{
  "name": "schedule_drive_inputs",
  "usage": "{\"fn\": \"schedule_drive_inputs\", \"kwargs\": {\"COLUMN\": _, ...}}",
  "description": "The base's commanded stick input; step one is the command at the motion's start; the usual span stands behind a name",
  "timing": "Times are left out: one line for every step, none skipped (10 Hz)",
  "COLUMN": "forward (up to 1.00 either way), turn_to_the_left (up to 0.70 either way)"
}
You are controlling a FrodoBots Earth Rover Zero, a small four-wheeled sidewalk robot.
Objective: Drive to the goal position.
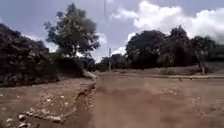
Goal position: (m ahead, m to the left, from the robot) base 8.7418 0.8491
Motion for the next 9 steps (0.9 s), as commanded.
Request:
{"fn": "schedule_drive_inputs", "kwargs": {"forward": 0.7, "turn_to_the_left": -0.27}}
{"fn": "schedule_drive_inputs", "kwargs": {"forward": 0.7, "turn_to_the_left": -0.27}}
{"fn": "schedule_drive_inputs", "kwargs": {"forward": 0.7, "turn_to_the_left": -0.27}}
{"fn": "schedule_drive_inputs", "kwargs": {"forward": 0.7, "turn_to_the_left": -0.27}}
{"fn": "schedule_drive_inputs", "kwargs": {"forward": 0.52, "turn_to_the_left": -0.2}}
{"fn": "schedule_drive_inputs", "kwargs": {"forward": 0.3, "turn_to_the_left": -0.12}}
{"fn": "schedule_drive_inputs", "kwargs": {"forward": 0.08, "turn_to_the_left": -0.03}}
{"fn": "schedule_drive_inputs", "kwargs": {"forward": 0.0, "turn_to_the_left": 0.0}}
{"fn": "schedule_drive_inputs", "kwargs": {"forward": 0.0, "turn_to_the_left": 0.0}}
